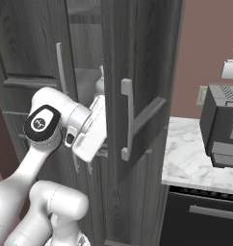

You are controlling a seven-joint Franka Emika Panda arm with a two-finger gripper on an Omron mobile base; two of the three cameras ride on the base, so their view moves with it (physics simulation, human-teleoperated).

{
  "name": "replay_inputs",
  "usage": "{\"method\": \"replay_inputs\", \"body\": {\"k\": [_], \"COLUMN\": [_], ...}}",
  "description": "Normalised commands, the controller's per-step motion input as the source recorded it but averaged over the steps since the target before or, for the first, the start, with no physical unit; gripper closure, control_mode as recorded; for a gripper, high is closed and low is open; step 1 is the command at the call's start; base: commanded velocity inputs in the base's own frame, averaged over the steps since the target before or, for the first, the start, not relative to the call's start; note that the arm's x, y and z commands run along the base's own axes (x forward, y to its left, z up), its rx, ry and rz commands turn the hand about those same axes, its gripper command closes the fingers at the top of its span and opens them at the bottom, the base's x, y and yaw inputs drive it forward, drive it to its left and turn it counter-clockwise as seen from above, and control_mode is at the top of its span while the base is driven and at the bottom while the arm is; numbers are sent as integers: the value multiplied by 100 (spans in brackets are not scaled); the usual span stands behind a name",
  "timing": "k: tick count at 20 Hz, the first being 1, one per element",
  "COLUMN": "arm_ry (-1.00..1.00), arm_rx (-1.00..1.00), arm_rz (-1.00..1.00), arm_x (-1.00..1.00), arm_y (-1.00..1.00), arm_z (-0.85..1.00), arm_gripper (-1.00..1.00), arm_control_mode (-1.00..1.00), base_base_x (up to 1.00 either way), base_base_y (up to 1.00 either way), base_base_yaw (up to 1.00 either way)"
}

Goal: Open the cabinet, pick the kettle from the cabinet, and place it in the sink.

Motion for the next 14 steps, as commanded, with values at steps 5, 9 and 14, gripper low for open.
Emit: {"method": "replay_inputs", "body": {"k": [5, 9, 14], "arm_ry": [-6, -2, -1], "arm_rx": [-1, 0, 0], "arm_rz": [0, 0, 0], "arm_x": [-1, 0, 0], "arm_y": [-31, -38, -37], "arm_z": [-10, -10, -10], "arm_gripper": [-100, -100, -100], "arm_control_mode": [-100, -100, -100], "base_base_x": [0, 0, 0], "base_base_y": [0, 0, 0], "base_base_yaw": [0, 0, 0]}}
